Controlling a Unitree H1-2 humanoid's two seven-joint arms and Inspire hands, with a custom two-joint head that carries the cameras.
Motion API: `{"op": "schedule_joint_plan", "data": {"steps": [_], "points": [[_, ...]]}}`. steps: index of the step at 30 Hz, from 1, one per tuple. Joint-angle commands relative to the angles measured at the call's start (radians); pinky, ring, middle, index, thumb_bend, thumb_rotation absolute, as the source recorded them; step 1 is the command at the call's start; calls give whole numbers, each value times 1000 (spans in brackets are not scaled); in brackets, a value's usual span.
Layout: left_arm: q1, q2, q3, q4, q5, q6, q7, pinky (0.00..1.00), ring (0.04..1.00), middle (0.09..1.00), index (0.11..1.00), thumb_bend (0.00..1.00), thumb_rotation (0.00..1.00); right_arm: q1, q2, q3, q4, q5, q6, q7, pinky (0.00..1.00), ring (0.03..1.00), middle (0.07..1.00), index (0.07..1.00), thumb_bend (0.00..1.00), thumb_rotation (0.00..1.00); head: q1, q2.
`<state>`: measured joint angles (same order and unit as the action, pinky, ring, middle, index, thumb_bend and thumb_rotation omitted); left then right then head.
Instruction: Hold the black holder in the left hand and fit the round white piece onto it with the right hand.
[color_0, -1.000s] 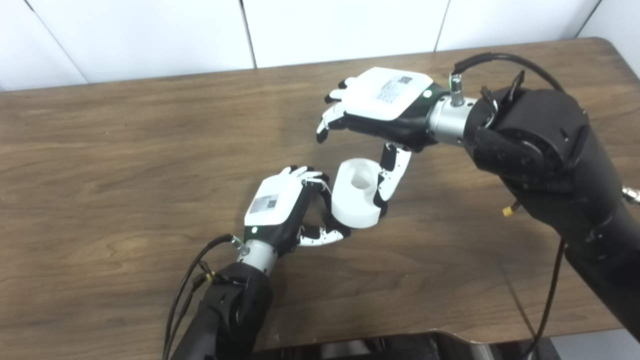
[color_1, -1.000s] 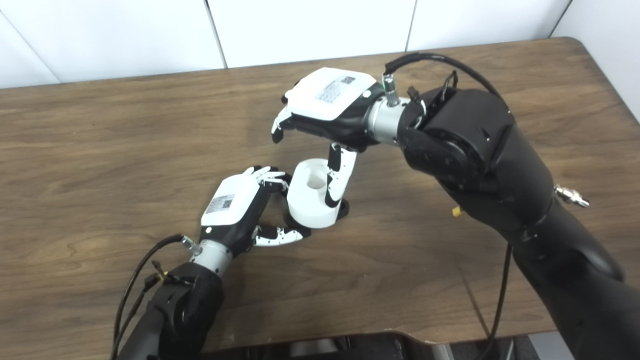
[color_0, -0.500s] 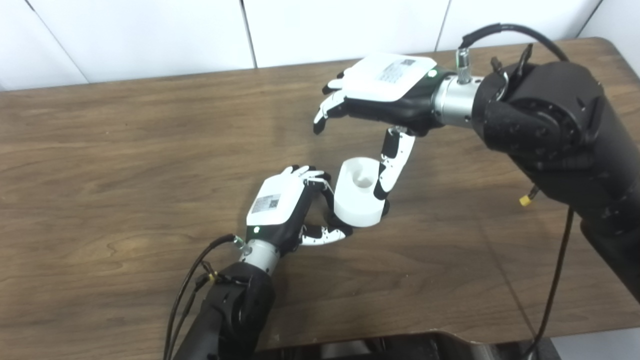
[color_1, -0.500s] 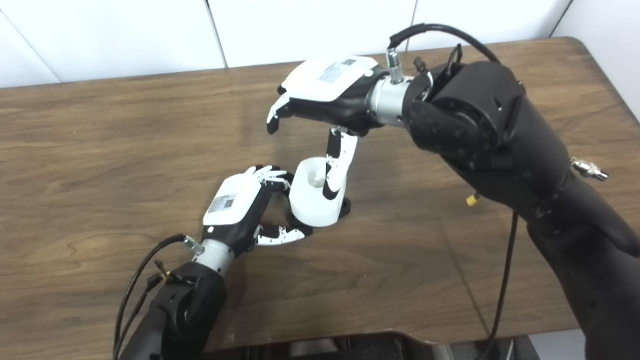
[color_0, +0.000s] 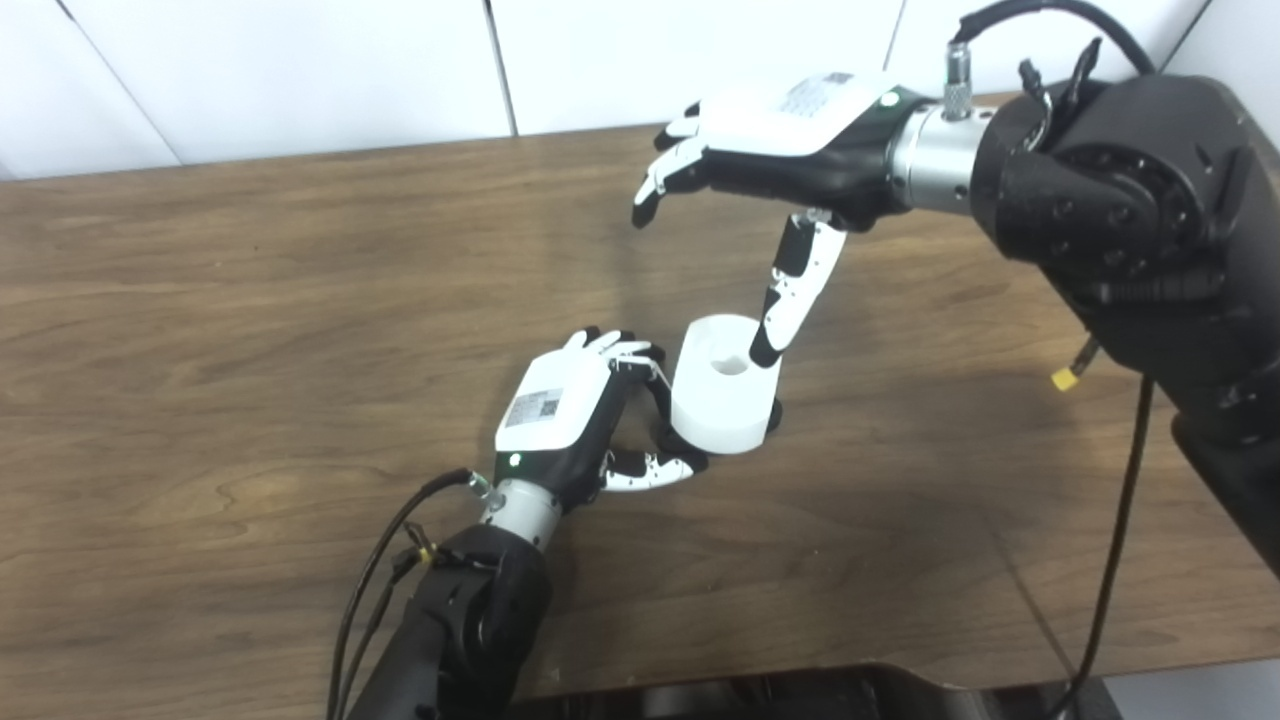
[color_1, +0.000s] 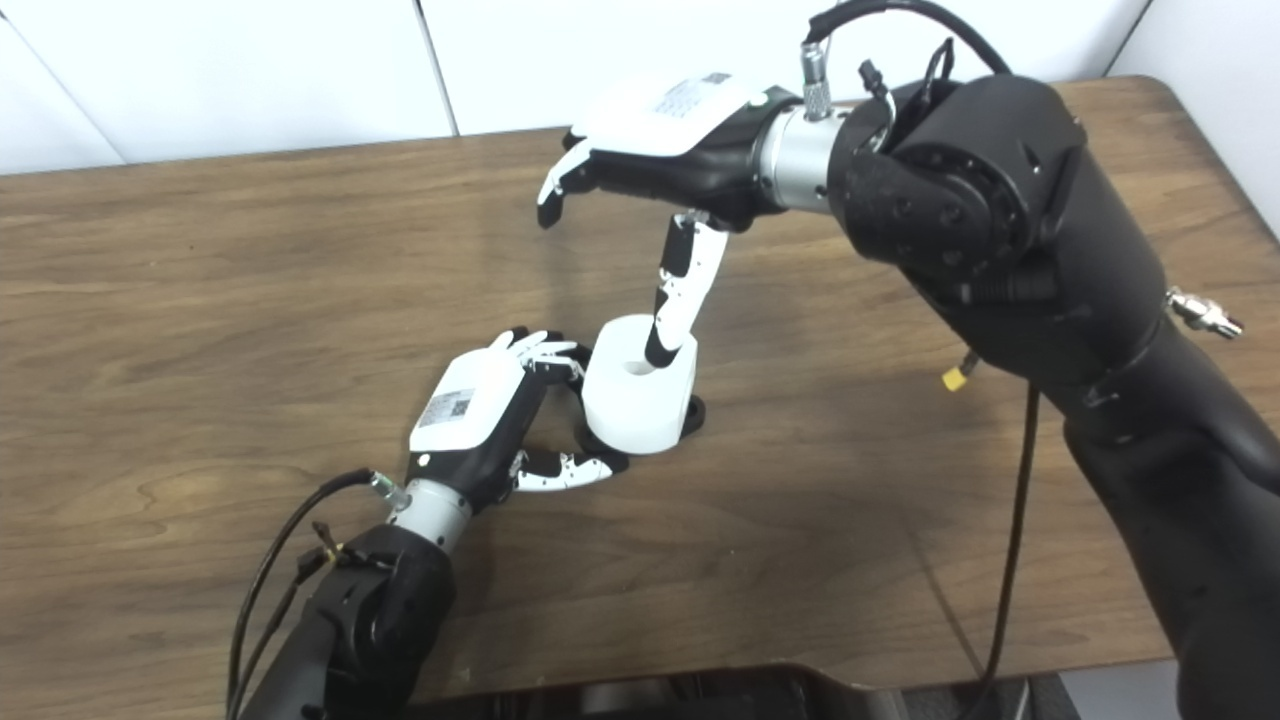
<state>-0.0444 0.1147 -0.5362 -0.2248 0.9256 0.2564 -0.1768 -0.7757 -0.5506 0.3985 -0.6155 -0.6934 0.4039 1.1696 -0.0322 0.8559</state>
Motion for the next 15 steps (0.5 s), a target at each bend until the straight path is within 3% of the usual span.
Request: {"op": "schedule_joint_plan", "data": {"steps": [1, 15], "points": [[16, 10, -17, 43, -1, 1, -48, 981, 902, 808, 490, 512, 57, -48, -19, -30, -13, -1, 65, 98, 1000, 959, 878, 818, 1000, 368, 1, 2], [22, 19, -9, 48, 4, 6, -39, 972, 894, 813, 493, 512, 69, -32, -18, -46, -15, -9, 66, 99, 1000, 959, 881, 816, 1000, 375, 12, -3]]}}
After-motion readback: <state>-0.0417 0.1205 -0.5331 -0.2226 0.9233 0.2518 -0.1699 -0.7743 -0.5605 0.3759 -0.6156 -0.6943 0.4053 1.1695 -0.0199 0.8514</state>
